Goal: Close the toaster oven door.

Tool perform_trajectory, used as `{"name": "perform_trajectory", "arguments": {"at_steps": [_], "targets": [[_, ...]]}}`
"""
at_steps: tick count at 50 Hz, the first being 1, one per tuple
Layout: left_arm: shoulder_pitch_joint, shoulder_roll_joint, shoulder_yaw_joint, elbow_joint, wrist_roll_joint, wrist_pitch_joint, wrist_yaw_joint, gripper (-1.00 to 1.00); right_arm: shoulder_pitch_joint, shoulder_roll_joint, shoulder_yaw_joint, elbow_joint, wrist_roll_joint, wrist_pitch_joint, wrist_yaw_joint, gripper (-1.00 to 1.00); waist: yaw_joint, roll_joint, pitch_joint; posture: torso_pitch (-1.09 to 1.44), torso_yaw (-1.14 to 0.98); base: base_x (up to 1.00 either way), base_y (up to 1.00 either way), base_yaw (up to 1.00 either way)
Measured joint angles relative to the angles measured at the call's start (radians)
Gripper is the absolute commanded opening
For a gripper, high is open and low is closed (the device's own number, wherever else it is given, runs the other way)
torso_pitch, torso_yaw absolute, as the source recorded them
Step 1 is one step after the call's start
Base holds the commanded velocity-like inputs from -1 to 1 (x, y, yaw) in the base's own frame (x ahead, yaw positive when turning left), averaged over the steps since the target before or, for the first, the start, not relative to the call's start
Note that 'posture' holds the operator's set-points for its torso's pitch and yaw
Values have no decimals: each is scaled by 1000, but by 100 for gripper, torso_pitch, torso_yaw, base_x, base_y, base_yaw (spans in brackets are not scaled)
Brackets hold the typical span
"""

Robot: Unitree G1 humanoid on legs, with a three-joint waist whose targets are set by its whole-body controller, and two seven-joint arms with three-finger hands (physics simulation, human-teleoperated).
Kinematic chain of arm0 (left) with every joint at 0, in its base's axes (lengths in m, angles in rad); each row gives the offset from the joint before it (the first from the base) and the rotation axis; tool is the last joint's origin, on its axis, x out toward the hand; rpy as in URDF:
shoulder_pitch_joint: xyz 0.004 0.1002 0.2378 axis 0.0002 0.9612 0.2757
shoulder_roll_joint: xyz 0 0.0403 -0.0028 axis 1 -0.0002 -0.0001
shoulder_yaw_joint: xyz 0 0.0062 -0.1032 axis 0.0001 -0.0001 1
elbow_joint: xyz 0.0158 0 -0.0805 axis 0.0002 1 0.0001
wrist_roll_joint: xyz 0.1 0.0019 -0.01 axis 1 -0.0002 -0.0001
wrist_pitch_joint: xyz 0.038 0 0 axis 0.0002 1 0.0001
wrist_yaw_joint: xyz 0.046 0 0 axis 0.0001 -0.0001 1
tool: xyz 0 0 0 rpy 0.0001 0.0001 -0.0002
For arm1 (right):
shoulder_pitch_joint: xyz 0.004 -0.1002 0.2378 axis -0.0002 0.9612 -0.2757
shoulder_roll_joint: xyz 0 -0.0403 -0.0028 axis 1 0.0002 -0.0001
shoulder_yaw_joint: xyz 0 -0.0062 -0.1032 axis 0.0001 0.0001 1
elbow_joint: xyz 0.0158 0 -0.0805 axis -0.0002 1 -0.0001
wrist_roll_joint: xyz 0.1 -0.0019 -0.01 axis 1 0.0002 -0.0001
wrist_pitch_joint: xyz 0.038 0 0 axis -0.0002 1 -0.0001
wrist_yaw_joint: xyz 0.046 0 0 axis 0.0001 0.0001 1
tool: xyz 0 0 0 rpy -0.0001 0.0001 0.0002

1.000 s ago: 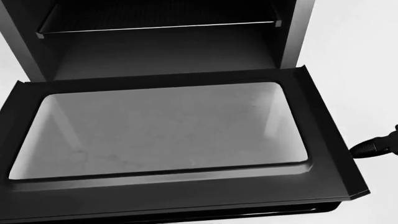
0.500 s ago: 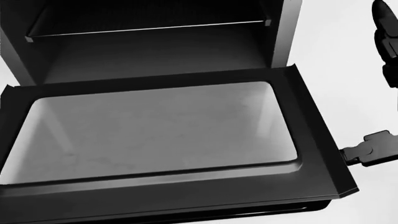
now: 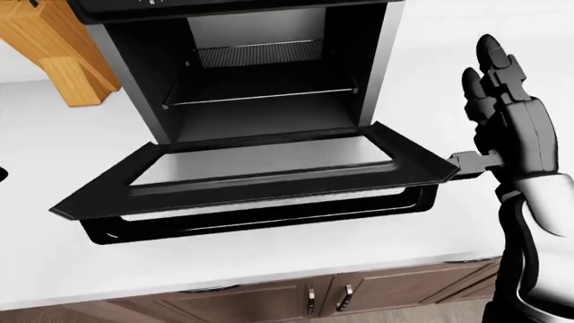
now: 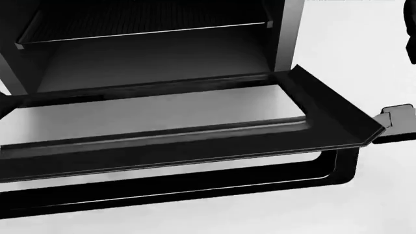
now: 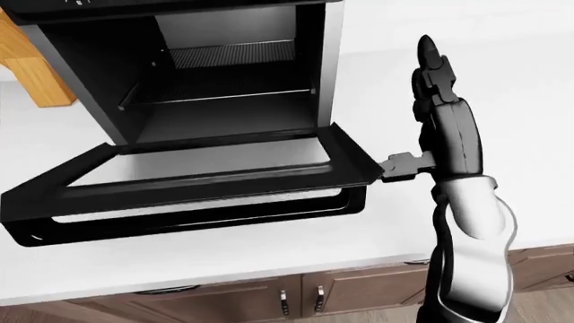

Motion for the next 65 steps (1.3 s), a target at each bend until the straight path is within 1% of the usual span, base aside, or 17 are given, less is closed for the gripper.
{"name": "perform_trajectory", "arguments": {"at_steps": [3,5,7,8,9,15,19,28,32,37,43,48,65], "targets": [[1,-1,4,2,1,1,1,100,15,41,8,-24,36,34,-61,100,-2,-1,-1,0,0,0,0,0],[0,1,4,4,-1,5,2,100,40,74,61,-62,61,52,-91,100,-3,0,-1,0,0,0,0,0],[0,2,3,1,-4,6,1,100,47,93,108,-78,65,70,-110,100,-2,2,0,0,0,0,0,0],[0,3,2,-1,-6,7,0,100,49,102,127,-86,64,80,-115,100,-1,3,1,0,0,0,0,0],[1,3,4,-1,-7,7,0,100,49,108,132,-91,63,90,-117,100,-2,4,1,0,0,0,0,0],[-2,9,9,1,-12,9,7,100,29,132,140,-100,49,124,-144,100,-4,8,4,0,0,0,0,0],[-2,13,7,2,-17,9,5,100,-21,124,138,-103,66,162,-184,100,-2,12,6,0,0,0,0,0],[4,5,8,4,-9,4,3,100,-49,138,137,-89,115,172,-280,100,-5,10,6,0,0,0,0,0],[5,3,10,7,-8,4,1,100,-59,142,154,-60,126,153,-325,100,-9,9,5,0,0,0,0,0],[5,3,11,3,-9,5,1,100,-87,157,187,-11,103,134,-367,100,-14,13,3,0,0,0,0,0],[5,3,12,4,-8,0,-2,100,-123,172,209,13,74,149,-377,100,-14,21,8,0,0,0,0,0],[4,5,10,5,-9,0,-2,100,-142,173,213,20,72,161,-379,100,-11,25,11,0,0,0,0,0],[9,11,24,13,-13,1,-4,100,-152,168,209,6,84,178,-383,100,-14,21,9,0,0,0,0,0]]}}
